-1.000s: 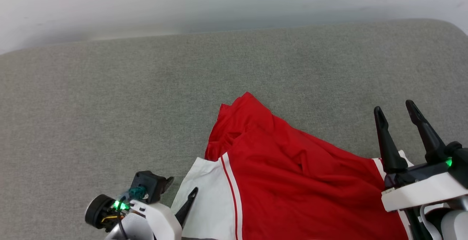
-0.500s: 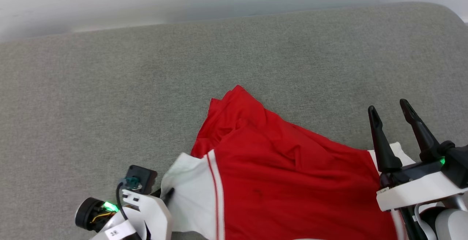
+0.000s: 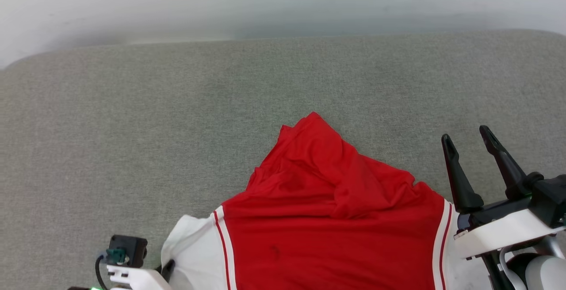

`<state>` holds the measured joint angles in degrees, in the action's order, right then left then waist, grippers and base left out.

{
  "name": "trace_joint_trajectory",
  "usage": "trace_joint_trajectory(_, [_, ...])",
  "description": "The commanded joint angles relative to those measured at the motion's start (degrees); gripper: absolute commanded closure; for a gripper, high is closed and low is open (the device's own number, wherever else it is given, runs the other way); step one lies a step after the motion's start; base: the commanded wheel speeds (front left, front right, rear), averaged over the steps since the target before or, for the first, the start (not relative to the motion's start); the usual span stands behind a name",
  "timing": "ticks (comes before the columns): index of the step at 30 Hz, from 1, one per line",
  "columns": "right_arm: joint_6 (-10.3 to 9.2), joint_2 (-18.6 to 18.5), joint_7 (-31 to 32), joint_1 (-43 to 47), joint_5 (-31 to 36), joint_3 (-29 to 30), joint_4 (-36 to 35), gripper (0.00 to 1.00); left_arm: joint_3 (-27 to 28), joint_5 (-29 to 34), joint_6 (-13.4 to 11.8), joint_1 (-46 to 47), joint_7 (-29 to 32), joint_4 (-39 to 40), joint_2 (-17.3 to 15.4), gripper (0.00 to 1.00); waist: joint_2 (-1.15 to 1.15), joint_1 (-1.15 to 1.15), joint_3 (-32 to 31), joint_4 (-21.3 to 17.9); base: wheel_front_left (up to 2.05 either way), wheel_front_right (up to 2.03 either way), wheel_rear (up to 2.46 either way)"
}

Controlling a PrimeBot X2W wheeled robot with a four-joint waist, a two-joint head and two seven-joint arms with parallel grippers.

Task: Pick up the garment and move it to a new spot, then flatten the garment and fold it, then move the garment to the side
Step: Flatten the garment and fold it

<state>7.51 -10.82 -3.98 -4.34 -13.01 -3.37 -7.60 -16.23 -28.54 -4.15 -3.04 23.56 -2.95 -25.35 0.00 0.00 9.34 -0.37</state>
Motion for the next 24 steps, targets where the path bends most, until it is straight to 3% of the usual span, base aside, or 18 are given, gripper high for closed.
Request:
trace_joint_trajectory(1, [-0.04,-0.04,0.16,0.74,0.14,-0.01,0.00,0.00,-0.16,-0.70,-0.10,-1.67,0.57,0.57,-0.11,1.00,0.00,0.00,-0.49,0.45,0.00,0.00,0.00])
trace_joint_trajectory(3, [-0.04,0.05,0.29,0.82,0.23,-0.24,0.11,0.00,-0.28,-1.10,-0.05,-2.52,0.54,1.53,-0.05,1.00,0.00,0.00,-0.73,0.58,0.00,0.00,0.00])
trace_joint_trajectory(4, [-0.04,0.07,0.38,0.85,0.29,-0.35,0.20,0.00,-0.38,-0.85,0.02,-2.60,0.07,2.05,-0.17,0.88,0.00,0.00,-0.84,0.59,0.00,0.00,0.00])
trace_joint_trajectory(5, [-0.04,0.11,0.41,0.82,0.30,-0.49,0.31,0.00,-0.30,-0.33,-0.25,-2.34,-0.59,2.57,-0.23,0.06,0.00,0.00,-0.96,0.54,0.00,0.00,0.00])
trace_joint_trajectory(6, [-0.04,0.12,0.39,0.75,0.29,-0.60,0.40,0.00,-0.15,-0.09,-0.37,-1.91,-1.37,3.11,-0.11,0.00,0.00,0.00,-1.06,0.43,0.00,0.00,0.00])
trace_joint_trajectory(10, [-0.04,0.20,0.26,0.56,0.26,-0.17,0.56,0.00,1.14,1.20,-0.95,0.88,-6.58,6.03,0.77,0.00,0.00,0.00,-1.50,-0.45,0.00,0.00,0.00])
trace_joint_trajectory(15, [-0.04,0.64,0.01,0.05,0.32,0.63,0.61,0.00,0.64,3.71,0.52,5.81,-10.92,9.75,0.51,0.00,0.00,0.00,-1.82,-2.73,0.00,0.00,0.00])
trace_joint_trajectory(24, [-0.03,1.67,-0.59,-0.27,0.70,2.61,0.67,0.00,-7.21,3.30,6.12,17.37,-0.80,12.51,2.38,0.00,0.00,0.00,0.31,-7.88,0.00,0.00,0.00])
